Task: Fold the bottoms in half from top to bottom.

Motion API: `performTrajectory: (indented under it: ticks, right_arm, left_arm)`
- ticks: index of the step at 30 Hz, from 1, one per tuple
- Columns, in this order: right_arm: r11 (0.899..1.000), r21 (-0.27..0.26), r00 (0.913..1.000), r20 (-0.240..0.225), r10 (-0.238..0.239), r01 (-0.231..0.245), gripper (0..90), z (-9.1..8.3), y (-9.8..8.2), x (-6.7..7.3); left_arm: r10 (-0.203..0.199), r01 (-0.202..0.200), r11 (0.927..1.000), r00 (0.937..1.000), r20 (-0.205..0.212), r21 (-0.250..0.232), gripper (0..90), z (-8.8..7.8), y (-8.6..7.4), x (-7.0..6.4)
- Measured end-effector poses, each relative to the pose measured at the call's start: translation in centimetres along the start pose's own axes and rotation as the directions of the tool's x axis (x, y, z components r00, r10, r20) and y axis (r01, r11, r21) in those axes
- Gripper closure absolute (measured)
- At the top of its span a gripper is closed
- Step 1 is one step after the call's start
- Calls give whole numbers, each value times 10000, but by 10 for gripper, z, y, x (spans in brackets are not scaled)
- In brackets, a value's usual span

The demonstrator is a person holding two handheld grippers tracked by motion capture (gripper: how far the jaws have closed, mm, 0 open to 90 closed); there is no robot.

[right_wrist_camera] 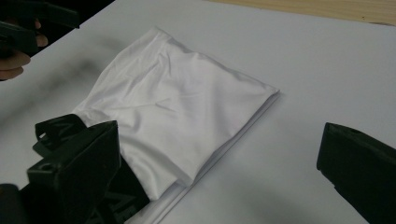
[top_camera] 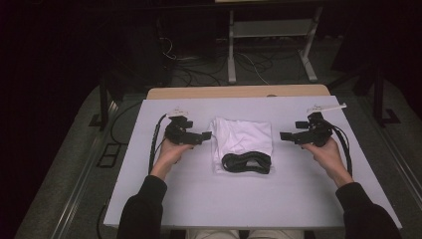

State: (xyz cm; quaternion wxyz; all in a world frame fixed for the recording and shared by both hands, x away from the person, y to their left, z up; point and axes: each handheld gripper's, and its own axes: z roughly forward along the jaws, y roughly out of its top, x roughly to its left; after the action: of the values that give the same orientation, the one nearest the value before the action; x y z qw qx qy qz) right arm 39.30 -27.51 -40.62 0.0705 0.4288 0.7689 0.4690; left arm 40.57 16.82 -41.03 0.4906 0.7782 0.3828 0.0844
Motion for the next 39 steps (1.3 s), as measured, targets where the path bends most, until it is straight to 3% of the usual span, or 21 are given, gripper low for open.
performTrajectory:
  ticks: [17, 25, 30, 39]
  right_arm:
    - [9995, -227, 9998, -31, -215, 214, 0, -27, -23, 19]
    - [9990, -217, 9992, 11, -402, 402, 0, -35, -41, 31]
    - [9987, -303, 9992, 2, -412, 412, 0, -42, -50, 36]
    - [9979, -370, 9984, 181, -530, 536, 0, -55, -69, 44]
  left_arm:
    - [315, -309, 9982, 9994, 109, -523, 0, -31, -15, -21]
    - [458, -446, 9972, 9988, 183, -605, 0, -41, -32, -32]
    - [486, -484, 9940, 9988, -4, -985, 0, -52, -46, -40]
    - [571, -569, 9911, 9984, -24, -1200, 0, -70, -64, -48]
